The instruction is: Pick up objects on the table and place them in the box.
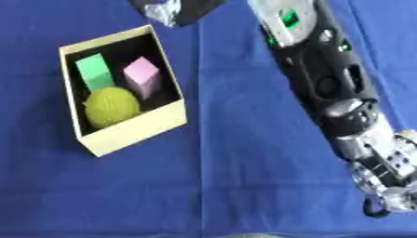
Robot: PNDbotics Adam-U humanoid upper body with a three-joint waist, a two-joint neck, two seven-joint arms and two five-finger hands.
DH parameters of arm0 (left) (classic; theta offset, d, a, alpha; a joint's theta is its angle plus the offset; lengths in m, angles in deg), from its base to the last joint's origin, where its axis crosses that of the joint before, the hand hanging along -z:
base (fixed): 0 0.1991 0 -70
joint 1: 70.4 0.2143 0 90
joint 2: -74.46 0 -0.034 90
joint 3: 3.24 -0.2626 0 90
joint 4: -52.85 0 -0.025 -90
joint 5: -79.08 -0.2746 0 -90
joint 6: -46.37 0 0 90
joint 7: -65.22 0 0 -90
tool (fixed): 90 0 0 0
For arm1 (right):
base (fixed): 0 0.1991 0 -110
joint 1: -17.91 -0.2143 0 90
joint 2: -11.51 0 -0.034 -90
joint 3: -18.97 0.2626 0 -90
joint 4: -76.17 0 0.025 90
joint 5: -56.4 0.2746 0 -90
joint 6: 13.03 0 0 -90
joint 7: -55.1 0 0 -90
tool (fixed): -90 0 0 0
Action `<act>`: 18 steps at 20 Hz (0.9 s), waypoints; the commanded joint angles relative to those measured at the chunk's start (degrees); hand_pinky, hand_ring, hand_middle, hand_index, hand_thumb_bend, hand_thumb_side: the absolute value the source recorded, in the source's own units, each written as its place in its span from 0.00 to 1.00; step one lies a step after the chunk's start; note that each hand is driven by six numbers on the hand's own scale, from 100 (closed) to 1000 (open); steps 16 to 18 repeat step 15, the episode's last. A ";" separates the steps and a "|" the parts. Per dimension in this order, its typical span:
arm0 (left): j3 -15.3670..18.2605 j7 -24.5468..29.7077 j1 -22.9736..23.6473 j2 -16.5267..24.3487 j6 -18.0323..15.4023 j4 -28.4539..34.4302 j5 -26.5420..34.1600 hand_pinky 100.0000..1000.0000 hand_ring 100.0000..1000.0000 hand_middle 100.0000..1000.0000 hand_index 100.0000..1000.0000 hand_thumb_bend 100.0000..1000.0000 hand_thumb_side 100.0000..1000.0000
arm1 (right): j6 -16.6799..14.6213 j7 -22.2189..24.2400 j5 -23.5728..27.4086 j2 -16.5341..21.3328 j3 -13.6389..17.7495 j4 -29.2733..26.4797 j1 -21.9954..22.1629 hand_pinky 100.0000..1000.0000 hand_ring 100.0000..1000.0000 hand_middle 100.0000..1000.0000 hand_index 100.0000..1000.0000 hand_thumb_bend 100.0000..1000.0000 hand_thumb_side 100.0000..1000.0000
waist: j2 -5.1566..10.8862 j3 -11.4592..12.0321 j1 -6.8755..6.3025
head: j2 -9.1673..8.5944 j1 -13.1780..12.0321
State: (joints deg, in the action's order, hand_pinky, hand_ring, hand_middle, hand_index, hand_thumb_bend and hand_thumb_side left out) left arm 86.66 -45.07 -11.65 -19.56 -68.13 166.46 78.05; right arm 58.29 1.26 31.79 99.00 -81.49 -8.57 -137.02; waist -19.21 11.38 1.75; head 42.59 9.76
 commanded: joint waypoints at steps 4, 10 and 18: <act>0.90 -0.76 0.24 1.29 0.30 0.98 -0.58 0.68 0.81 0.73 0.80 0.13 0.56 | 8.65 -6.57 13.12 8.83 4.69 -10.54 1.69 0.81 0.81 0.53 0.78 0.00 0.14 | 1.61 -0.73 -0.45 | 0.43 -1.68; 2.07 -2.09 1.17 2.33 0.72 0.98 -1.63 0.68 0.82 0.74 0.80 0.12 0.57 | 12.59 -24.20 29.82 22.79 9.28 -24.18 12.21 0.81 0.81 0.55 0.75 0.00 0.61 | 1.32 -2.37 -0.67 | 0.24 -4.39; 3.03 -3.60 1.79 3.03 1.00 0.98 -2.67 0.68 0.82 0.74 0.80 0.12 0.57 | 7.84 -37.09 32.82 30.26 13.46 -29.65 23.29 0.82 0.82 0.58 0.76 0.00 0.63 | 0.55 -3.71 -1.54 | -0.74 -5.49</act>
